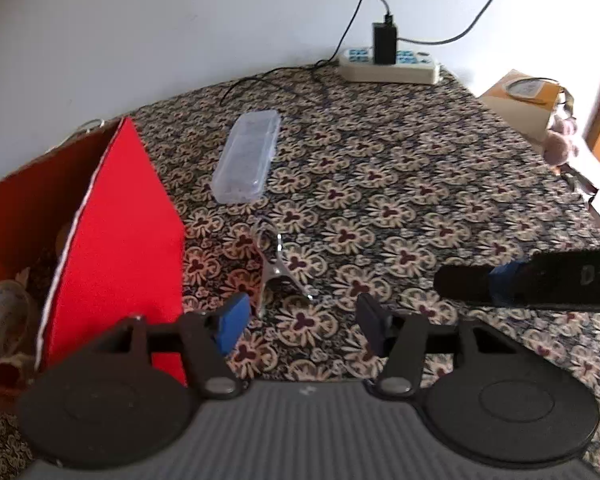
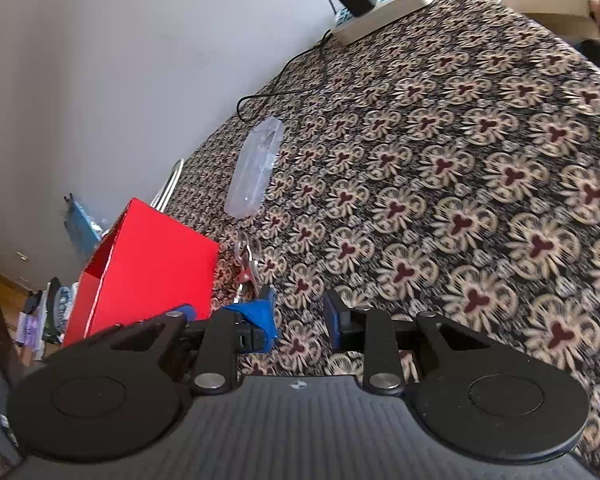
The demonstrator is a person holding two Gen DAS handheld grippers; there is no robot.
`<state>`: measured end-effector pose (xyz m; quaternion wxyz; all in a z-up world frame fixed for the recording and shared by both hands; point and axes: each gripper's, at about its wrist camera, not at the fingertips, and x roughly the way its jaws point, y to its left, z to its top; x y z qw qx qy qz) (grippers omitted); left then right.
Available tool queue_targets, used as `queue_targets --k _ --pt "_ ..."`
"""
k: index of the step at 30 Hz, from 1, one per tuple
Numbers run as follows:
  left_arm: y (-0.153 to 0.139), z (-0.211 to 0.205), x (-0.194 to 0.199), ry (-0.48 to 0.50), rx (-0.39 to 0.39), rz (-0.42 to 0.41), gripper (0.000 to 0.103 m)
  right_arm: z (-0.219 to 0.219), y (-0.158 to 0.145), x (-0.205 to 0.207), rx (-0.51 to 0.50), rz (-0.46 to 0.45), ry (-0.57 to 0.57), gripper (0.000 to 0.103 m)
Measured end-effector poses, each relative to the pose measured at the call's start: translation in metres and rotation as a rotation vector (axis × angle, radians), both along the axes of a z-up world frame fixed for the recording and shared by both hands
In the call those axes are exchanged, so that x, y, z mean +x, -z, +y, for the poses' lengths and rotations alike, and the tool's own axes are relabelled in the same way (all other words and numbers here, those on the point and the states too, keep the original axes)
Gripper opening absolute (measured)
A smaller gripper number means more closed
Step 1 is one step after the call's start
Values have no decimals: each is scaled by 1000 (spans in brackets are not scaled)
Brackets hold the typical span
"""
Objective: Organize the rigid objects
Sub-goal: 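Move the right tool to the silver metal clip and close on it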
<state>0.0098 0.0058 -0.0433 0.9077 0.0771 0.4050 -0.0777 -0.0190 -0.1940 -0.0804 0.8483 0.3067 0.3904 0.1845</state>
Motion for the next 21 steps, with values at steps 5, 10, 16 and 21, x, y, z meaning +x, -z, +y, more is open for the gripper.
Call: queue_targets --k 5,10,16,21 --pt "7 2 15 -25 2 6 62 7 3 29 24 17 -57 12" --pt "14 5 33 -51 -5 7 62 16 4 55 53 26 -105 13" --pt "24 11 53 -79 -55 32 62 21 10 73 55 41 -119 13" --pt "32 11 61 -88 -62 56 53 25 17 83 51 51 -143 13"
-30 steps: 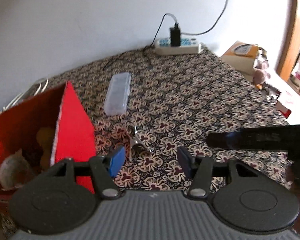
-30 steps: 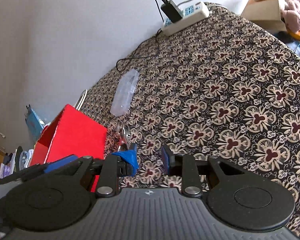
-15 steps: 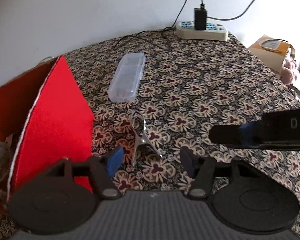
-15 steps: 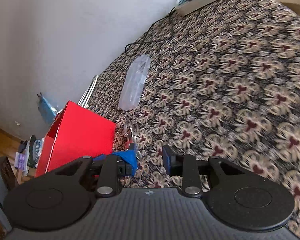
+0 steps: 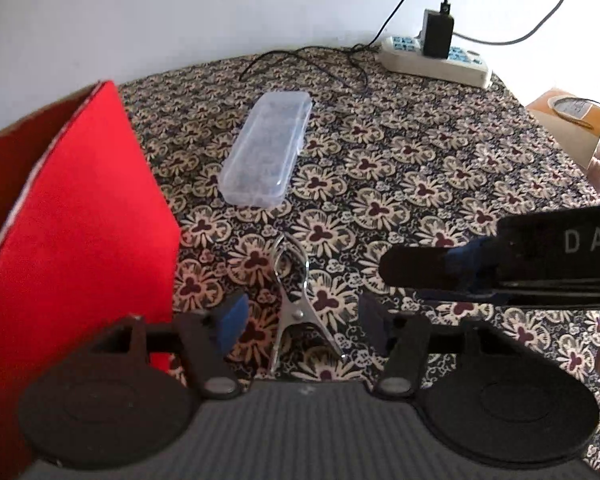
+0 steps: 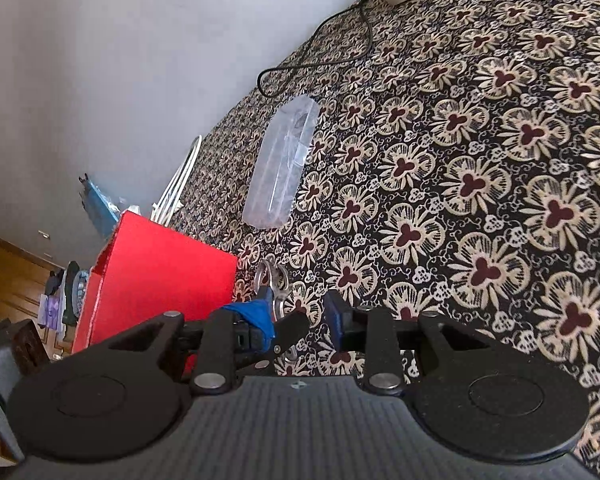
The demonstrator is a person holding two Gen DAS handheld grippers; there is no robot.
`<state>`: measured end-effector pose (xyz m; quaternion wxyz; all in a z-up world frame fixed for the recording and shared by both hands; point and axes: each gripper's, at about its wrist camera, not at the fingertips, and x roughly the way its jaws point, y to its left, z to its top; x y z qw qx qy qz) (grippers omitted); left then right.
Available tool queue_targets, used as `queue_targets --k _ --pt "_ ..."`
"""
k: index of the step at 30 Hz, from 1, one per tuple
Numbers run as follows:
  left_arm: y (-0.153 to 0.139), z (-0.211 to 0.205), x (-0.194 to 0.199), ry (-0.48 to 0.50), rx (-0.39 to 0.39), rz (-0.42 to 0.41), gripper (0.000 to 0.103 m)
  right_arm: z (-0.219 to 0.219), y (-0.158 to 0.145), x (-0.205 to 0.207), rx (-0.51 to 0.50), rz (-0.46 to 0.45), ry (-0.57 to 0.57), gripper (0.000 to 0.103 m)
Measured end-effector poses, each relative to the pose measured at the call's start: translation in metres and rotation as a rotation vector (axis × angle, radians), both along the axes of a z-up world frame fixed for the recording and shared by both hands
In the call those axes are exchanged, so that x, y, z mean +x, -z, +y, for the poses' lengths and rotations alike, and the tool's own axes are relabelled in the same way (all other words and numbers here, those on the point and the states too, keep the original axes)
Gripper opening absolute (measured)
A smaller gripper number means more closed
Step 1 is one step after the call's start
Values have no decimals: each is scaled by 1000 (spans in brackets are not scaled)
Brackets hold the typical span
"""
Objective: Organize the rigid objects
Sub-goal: 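Move the right tool to the silver metal clip and close on it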
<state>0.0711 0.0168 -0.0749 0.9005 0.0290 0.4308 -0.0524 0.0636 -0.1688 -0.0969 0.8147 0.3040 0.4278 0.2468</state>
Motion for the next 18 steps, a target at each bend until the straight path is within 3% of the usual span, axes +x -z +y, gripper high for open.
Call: queue_targets --k 7,9,14,18 --pt "6 1 4 -8 -34 27 46 7 8 15 2 4 -29 13" --pt "5 0 3 1 -36 24 27 10 11 19 4 10 -36 13" --pt "5 1 0 4 -50 28 25 13 18 24 13 25 -55 13" --pt "3 5 -4 18 -112 51 22 14 19 24 28 32 -75 13"
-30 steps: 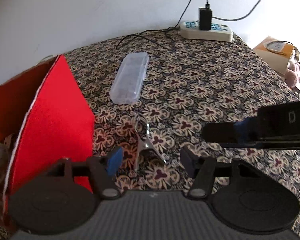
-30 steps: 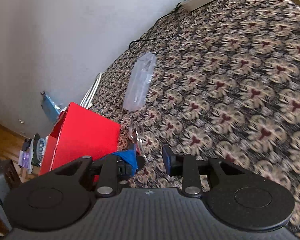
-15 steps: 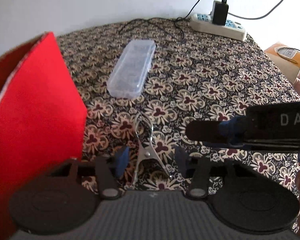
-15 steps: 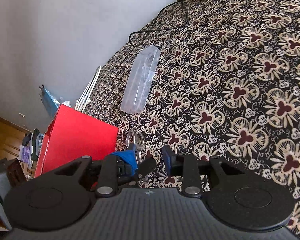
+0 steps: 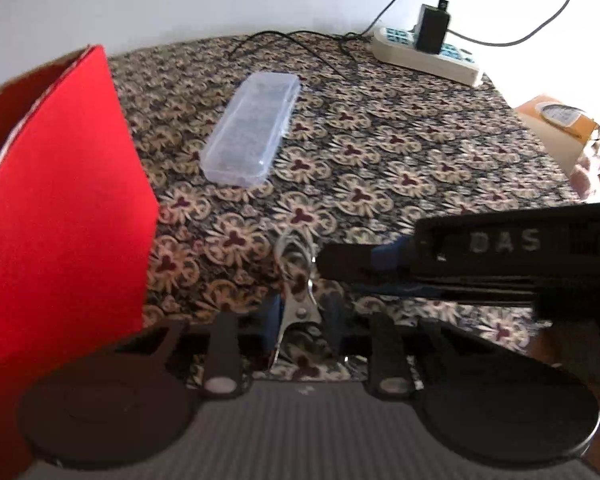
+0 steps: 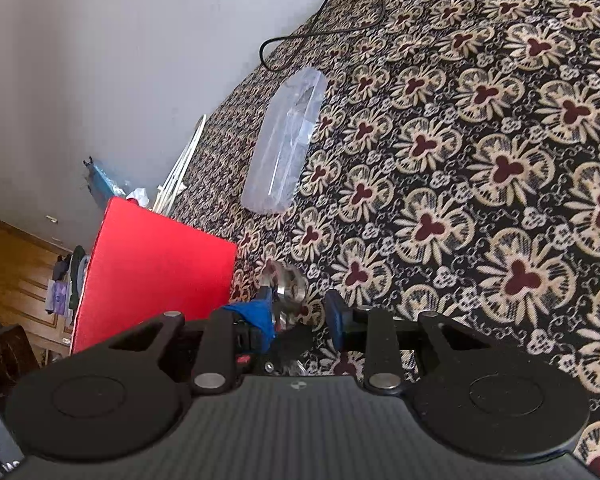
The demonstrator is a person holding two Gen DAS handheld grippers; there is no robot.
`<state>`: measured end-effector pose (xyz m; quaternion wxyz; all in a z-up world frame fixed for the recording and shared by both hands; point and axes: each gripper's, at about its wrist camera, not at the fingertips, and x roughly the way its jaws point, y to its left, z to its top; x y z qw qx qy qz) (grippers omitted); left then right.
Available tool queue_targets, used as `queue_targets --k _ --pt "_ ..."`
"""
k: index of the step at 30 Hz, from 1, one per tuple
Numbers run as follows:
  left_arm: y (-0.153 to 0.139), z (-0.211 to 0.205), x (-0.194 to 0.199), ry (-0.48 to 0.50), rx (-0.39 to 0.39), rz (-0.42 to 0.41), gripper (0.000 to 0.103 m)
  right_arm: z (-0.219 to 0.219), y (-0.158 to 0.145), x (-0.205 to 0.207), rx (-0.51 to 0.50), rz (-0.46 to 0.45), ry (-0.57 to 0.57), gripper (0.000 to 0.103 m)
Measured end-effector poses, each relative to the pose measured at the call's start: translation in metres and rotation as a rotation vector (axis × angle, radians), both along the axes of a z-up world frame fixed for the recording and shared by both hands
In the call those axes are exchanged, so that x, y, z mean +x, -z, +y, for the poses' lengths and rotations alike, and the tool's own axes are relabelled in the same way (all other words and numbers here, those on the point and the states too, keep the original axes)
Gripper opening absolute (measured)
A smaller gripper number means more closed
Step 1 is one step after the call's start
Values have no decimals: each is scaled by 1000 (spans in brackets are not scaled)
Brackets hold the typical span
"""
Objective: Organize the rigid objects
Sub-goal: 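Move the right tool to the silver metal clip and close on it, then carry the held clip over the red box with the right tool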
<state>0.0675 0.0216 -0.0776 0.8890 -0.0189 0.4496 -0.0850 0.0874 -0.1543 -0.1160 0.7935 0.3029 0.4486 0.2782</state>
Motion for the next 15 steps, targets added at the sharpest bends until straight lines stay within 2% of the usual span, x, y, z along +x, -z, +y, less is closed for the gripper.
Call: queue_targets --k 10,13,15 --pt "-5 -18 -26 63 42 -33 21 -4 8 -16 46 67 0 12" --pt "-11 -22 -39 99 54 -56 17 -9 9 -26 50 87 16 10" --pt "-11 -23 -46 122 45 -51 9 -14 10 -34 51 97 31 10"
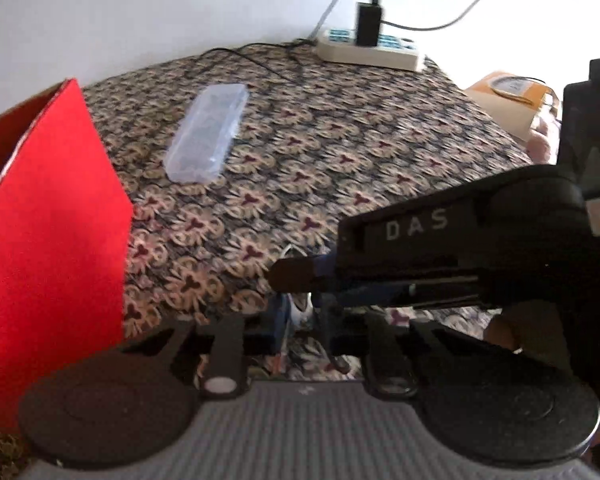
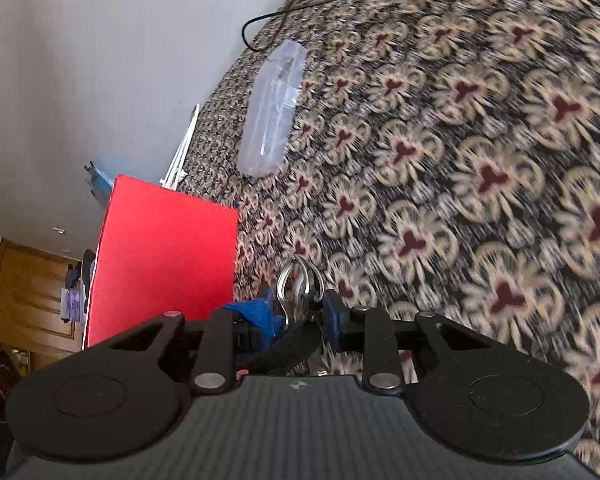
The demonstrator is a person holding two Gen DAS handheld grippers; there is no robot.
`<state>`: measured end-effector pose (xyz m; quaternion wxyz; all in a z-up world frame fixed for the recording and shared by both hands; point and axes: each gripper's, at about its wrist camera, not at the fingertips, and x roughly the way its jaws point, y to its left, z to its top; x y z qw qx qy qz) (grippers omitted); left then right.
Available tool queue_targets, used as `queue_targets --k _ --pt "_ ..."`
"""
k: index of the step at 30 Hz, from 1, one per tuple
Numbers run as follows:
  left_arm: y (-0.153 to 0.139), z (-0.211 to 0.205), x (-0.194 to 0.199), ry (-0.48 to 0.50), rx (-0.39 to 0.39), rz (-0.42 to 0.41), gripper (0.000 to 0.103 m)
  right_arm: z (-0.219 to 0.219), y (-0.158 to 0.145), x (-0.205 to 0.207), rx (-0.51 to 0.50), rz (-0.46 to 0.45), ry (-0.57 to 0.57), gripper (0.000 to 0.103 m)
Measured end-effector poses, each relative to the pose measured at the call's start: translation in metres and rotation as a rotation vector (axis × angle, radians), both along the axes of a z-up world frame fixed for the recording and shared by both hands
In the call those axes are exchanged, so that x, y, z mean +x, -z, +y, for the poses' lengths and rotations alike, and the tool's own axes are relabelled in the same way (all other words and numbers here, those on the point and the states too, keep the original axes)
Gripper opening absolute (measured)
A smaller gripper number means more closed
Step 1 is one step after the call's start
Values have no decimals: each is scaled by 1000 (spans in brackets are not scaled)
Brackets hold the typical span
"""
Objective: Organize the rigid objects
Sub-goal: 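Carry the held clip over the red box with the right tool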
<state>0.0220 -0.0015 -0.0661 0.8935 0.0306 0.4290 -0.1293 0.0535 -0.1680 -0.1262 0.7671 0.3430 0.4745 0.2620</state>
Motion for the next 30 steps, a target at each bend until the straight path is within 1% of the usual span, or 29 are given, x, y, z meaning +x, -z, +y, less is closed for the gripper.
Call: queue_targets --k 4,8,10,15,18,22,27,30 --pt "-2 -1 -16 40 -14 1 8 -8 -1 -18 -3 12 28 8" --pt "-7 0 -34 82 -25 -15 7 -15 -4 -38 9 13 55 6" --pt "-13 3 -43 106 -44 -31 3 -14 -10 -47 10 -6 61 5" --pt "-39 17 -64 146 -61 -116 3 1 -39 -64 -16 -94 80 5" --pt "-56 34 -73 152 -75 -171 3 14 -58 -71 -9 -146 89 5" --pt "-85 66 -82 154 -98 -251 3 41 -84 -73 22 -216 87 5" --pt "-120 111 -92 138 -77 -381 3 87 -125 -68 32 -342 44 6" --pt "-133 141 -89 123 -93 -412 3 118 -141 -61 15 -392 15 6"
